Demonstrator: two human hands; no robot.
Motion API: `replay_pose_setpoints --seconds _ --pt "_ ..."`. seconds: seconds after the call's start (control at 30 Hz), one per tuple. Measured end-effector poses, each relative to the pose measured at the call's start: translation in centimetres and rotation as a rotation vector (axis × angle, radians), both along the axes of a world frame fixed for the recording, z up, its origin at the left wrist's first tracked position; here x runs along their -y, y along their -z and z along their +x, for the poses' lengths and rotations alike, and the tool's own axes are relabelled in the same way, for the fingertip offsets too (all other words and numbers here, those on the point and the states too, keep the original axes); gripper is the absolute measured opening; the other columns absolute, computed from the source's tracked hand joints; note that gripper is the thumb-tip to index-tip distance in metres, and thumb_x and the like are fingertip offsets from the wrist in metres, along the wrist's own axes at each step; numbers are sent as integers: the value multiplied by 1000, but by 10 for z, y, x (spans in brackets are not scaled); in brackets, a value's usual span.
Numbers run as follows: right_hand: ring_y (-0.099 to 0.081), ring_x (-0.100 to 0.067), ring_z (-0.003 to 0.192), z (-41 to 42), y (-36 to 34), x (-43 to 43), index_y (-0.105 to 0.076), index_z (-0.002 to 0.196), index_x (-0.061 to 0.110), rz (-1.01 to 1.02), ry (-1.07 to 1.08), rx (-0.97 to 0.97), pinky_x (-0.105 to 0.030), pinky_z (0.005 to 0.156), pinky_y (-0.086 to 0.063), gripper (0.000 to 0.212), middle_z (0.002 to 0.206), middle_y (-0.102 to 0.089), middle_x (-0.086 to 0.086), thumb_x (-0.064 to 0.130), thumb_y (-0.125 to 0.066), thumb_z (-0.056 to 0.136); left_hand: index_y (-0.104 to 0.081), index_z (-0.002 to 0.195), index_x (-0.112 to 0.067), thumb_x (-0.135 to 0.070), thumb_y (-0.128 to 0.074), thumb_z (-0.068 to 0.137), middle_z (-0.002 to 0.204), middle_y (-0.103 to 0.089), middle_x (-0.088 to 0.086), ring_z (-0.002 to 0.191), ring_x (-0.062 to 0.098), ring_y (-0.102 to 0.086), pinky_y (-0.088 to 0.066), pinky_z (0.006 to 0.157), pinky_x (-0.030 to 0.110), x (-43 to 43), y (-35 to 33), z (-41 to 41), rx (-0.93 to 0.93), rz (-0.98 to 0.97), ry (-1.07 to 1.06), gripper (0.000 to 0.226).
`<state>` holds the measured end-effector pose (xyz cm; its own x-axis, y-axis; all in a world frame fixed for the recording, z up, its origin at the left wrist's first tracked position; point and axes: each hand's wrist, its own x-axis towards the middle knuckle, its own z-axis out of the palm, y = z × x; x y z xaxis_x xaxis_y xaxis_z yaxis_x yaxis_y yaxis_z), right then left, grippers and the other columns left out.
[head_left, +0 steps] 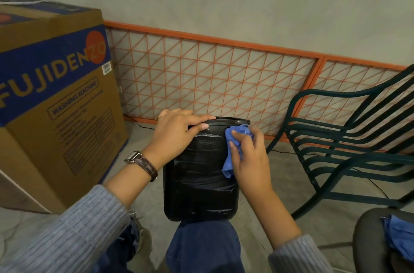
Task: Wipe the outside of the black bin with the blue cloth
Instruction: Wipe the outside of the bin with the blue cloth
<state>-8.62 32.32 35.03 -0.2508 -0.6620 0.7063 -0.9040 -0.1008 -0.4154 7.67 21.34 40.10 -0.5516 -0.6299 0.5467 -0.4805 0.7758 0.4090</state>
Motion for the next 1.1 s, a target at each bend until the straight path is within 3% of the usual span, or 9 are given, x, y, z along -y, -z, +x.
replay_pose_setpoints --seconds 0.1,0.3,0.5,0.63,0.73,0.83,0.9,1.0,1.1 --pt "-55 -31 102 -10 9 -9 -48 116 20 76 -71 -218 -38 75 -52 26 122 -49 -17 30 -46 91 -57 116 -46 -40 -52 89 65 -52 -17 79 6 -51 -28 75 30 2 1 4 -18 22 3 28" --pt "-56 -33 100 -6 0 -1 -54 113 17 66 45 -130 -46 77 -52 30 118 -53 -16 32 -43 90 -60 116 -42 -35 -55 89 62 -38 -30 79 4 -44 -29 75 32 -2 2 4 -32 -9 -20 28" --pt "-56 -33 90 1 2 -5 -50 112 22 132 -7 -388 -42 71 -49 29 117 -54 -18 21 -61 85 -59 116 -42 -37 -54 89 61 -39 -27 77 4 -43 -28 75 31 2 4 6 -15 1 -21 28" --pt "-56 -32 90 -4 -11 0 -55 110 17 134 59 -292 -44 69 -51 27 113 -54 -16 31 -44 90 -57 118 -44 -39 -52 90 64 -46 -21 80 5 -48 -26 74 30 1 3 4 7 -3 -26 29" --pt "-56 -34 92 12 -14 6 -54 110 16 105 102 -255 -45 72 -50 26 116 -54 -19 21 -61 86 -56 119 -44 -39 -51 90 69 -52 -17 82 8 -51 -30 76 31 0 2 1 26 -1 -16 30" --pt "-56 -33 88 16 -3 -3 -50 110 20 171 1 -439 -42 69 -49 42 117 -54 -19 18 -74 76 -59 118 -40 -36 -55 89 62 -43 -23 75 7 -47 -36 75 35 3 5 7 -8 13 -1 29" --pt "-57 -33 87 8 -1 -9 -51 109 22 200 -30 -516 -42 69 -49 41 117 -55 -18 21 -74 76 -60 117 -39 -35 -55 89 60 -41 -24 73 7 -44 -35 74 34 4 6 10 -17 19 -5 29" --pt "-58 -32 87 7 -9 -5 -58 106 19 177 40 -404 -41 68 -49 27 114 -56 -16 22 -68 82 -60 117 -39 -35 -54 90 61 -41 -23 75 7 -45 -33 75 33 3 6 9 -14 9 -20 29" --pt "-58 -33 87 22 -10 4 -57 107 17 160 106 -333 -41 66 -49 31 115 -56 -17 18 -71 79 -59 118 -39 -36 -54 90 61 -41 -21 76 7 -46 -34 74 33 4 6 6 4 8 -20 29"
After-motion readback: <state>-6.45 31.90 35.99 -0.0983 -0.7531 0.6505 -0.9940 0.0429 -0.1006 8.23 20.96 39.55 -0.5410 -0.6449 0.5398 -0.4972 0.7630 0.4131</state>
